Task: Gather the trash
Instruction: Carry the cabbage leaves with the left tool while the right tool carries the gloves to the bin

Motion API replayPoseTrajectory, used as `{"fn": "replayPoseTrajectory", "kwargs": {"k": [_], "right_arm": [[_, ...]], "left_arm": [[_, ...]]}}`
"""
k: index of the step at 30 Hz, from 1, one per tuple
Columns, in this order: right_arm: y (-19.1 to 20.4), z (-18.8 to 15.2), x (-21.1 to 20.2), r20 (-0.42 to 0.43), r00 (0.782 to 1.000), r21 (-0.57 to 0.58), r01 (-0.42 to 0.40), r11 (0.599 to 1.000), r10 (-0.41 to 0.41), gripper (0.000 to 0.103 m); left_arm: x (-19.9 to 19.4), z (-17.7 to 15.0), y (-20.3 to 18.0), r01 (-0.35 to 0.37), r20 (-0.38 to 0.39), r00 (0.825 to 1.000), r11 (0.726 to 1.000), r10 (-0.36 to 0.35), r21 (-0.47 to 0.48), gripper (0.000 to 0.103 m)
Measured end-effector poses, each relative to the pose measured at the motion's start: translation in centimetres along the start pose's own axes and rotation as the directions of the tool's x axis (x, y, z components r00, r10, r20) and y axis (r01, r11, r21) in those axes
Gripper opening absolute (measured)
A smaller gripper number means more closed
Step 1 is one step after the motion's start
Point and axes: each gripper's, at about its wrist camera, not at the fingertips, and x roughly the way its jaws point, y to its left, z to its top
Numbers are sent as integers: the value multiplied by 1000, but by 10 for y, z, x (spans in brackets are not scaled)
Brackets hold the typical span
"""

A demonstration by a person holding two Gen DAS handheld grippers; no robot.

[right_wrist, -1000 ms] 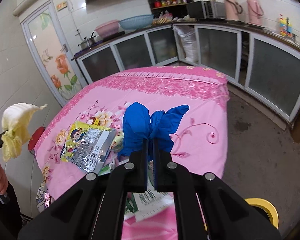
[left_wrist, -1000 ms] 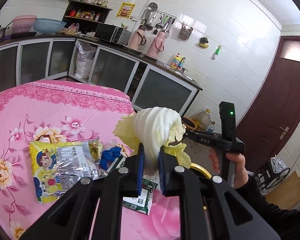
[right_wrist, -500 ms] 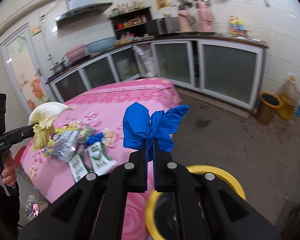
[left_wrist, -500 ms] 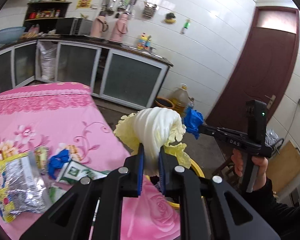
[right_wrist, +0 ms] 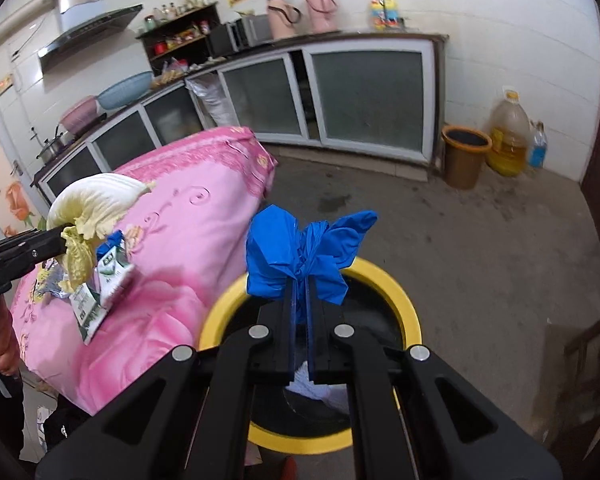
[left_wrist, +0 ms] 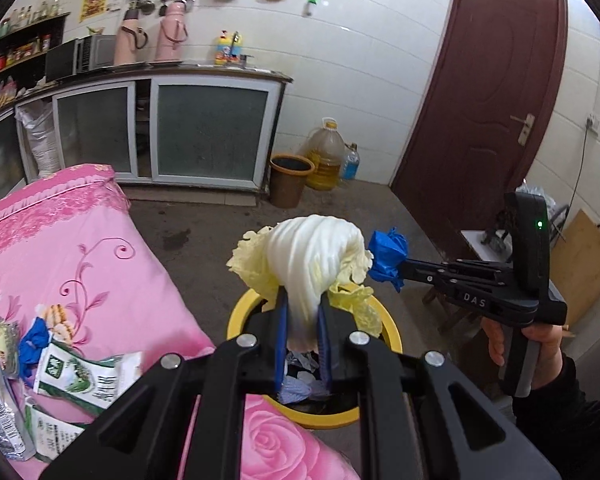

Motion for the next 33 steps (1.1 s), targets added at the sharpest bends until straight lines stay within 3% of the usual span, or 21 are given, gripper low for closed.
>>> {"fn": "replayPoseTrajectory", "kwargs": {"k": [7, 20, 33], "right_arm": [[-24, -26, 26, -62, 998, 72, 10, 997, -6, 3], [-41, -57, 67, -173, 985, 140, 36, 989, -12, 4], [-37, -58, 77, -203, 979, 145, 33, 989, -3, 5]], "left_arm": [[45, -13, -16, -21, -70, 997, 999, 24, 36, 12], [113, -32, -13, -31, -180, 983, 999, 34, 15, 12], [130, -37, -8, -50, -195, 980, 999, 48, -5, 13]]}}
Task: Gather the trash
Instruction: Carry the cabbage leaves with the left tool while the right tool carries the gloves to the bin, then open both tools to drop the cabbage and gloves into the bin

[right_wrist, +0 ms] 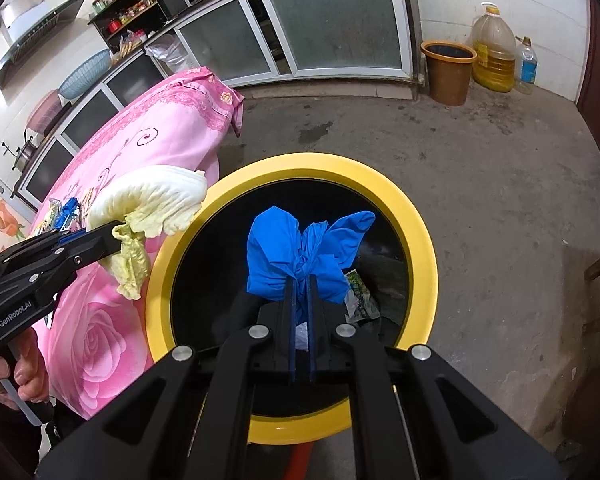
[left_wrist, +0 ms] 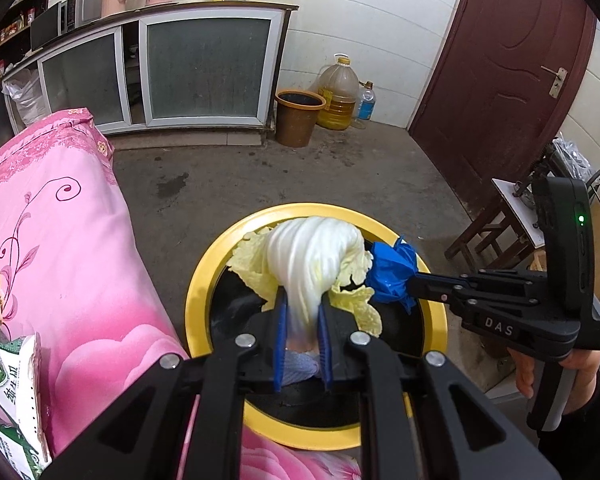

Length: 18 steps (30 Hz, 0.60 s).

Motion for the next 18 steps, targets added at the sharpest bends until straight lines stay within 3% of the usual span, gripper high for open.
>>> {"fn": "replayPoseTrajectory", "kwargs": {"k": [3, 5, 7, 8, 9, 11, 12, 14, 18], "right_arm": [[-1, 1, 0, -1, 1000, 8, 9, 1000, -9, 5], [-4, 3, 0, -4, 1000, 14, 15, 1000, -15, 5], [-6, 4, 0, -12, 1000, 17, 29, 999, -29, 7], [-8, 4, 0, -15, 999, 21, 42, 999, -42, 16], [-10, 5, 0, -14, 999, 28, 53, 998, -52, 37], [-15, 3, -4, 12, 999, 59, 49, 997, -49, 65], [-18, 3, -5, 15, 999, 70, 47, 996, -48, 61], [-19, 3, -8, 15, 998, 66, 56, 996, -57, 60], [-15, 2, -16, 44, 998, 64, 40, 997, -43, 60]], "left_arm": [[-1, 0, 1, -6, 3, 1000, 1000, 6, -11, 15], [-2, -1, 3, -10, 9, 1000, 1000, 10, -27, 22], [-6, -2, 6, -2, 29, 1000, 999, 3, -41, 43], [-9, -2, 7, -10, 42, 999, 999, 12, -48, 59], [-12, -1, 8, -14, 55, 998, 999, 17, -52, 65], [-18, 0, 10, -21, 81, 996, 998, 26, -61, 75], [-22, 1, 11, -21, 93, 995, 997, 28, -68, 78], [-28, 1, 14, -44, 121, 991, 995, 54, -89, 95], [-47, 1, 21, -103, 184, 975, 987, 124, -120, 95]]}}
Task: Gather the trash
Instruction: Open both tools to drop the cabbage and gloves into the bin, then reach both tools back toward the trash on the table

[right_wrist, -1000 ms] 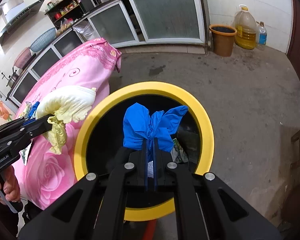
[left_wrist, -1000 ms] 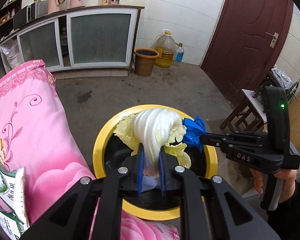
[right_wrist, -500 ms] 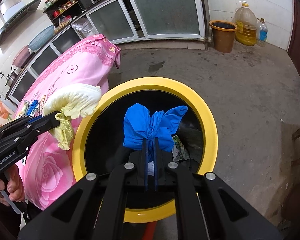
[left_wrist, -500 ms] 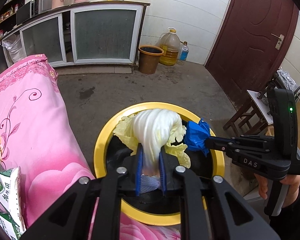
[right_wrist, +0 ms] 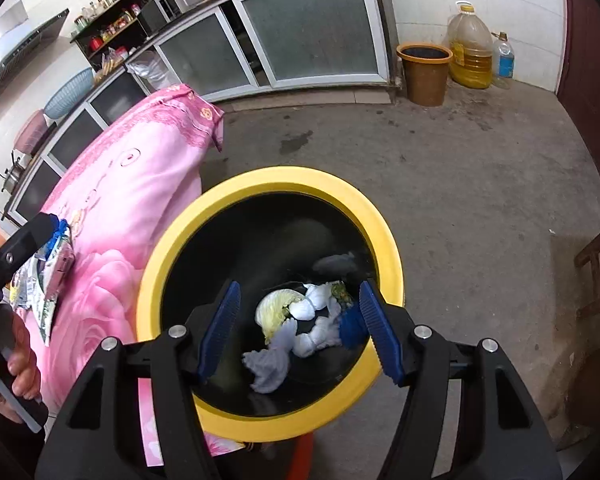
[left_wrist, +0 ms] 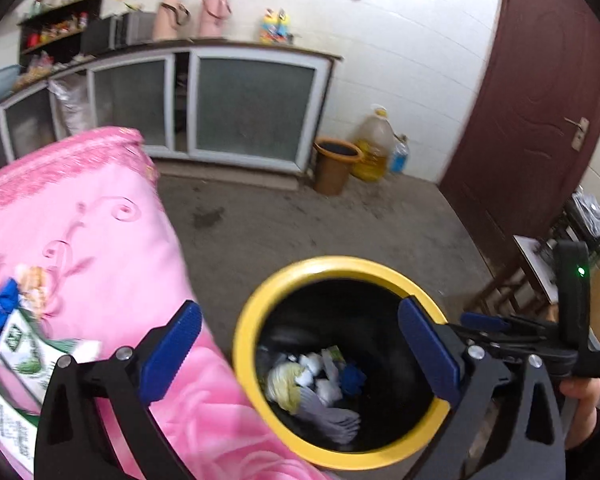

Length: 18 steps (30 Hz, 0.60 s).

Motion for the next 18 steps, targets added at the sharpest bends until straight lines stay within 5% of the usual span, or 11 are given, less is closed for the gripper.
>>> {"fn": "replayPoseTrajectory", "kwargs": {"k": [12, 18], "right_arm": [[34, 14, -20, 62, 994, -69, -91, 993, 95, 60], [76, 21, -15, 43, 986, -136, -152, 979, 159, 60]], "left_arm": [[-77, 6, 64, -145, 117, 981, 987, 153, -72, 95], [-134, -23, 114, -251, 151, 952, 962, 266, -110, 95]]}}
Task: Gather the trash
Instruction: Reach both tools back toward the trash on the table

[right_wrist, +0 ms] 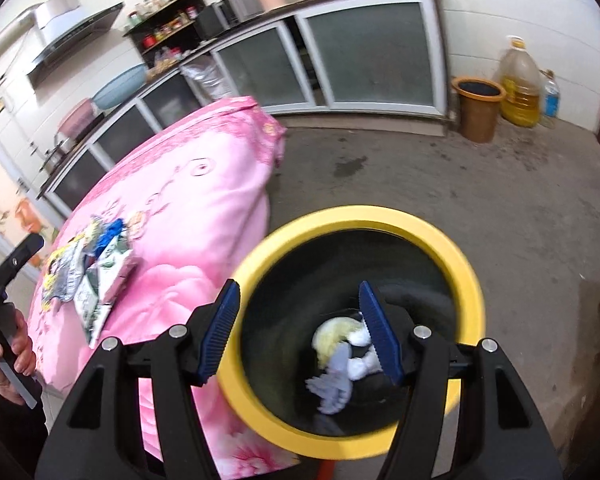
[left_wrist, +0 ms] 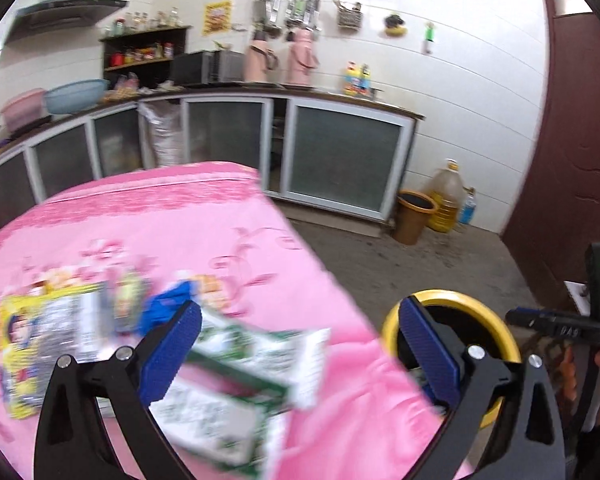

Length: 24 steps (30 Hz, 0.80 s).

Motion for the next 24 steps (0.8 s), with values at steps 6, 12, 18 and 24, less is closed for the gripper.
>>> {"fn": "replayPoseTrajectory", "kwargs": {"k": [6, 12, 18, 24], "right_arm": [[57, 11, 20, -16, 996, -80, -94, 992, 93, 60], [136, 22, 50, -68, 980, -205, -197, 959, 187, 60], [218, 36, 80, -137, 954, -300, -296, 907, 266, 60], [284, 49, 112, -234, 912, -309, -397, 864, 336, 60]], "left_arm": [[-49, -25, 80, -132, 13, 991, 990, 132, -56, 95], [-82, -61, 139, -275, -35, 961, 955, 273, -113, 95], [-94, -88, 179, -346, -81, 938, 922, 336, -175, 95], [-88, -98, 226, -342, -122, 940, 900, 320, -271, 95]]}}
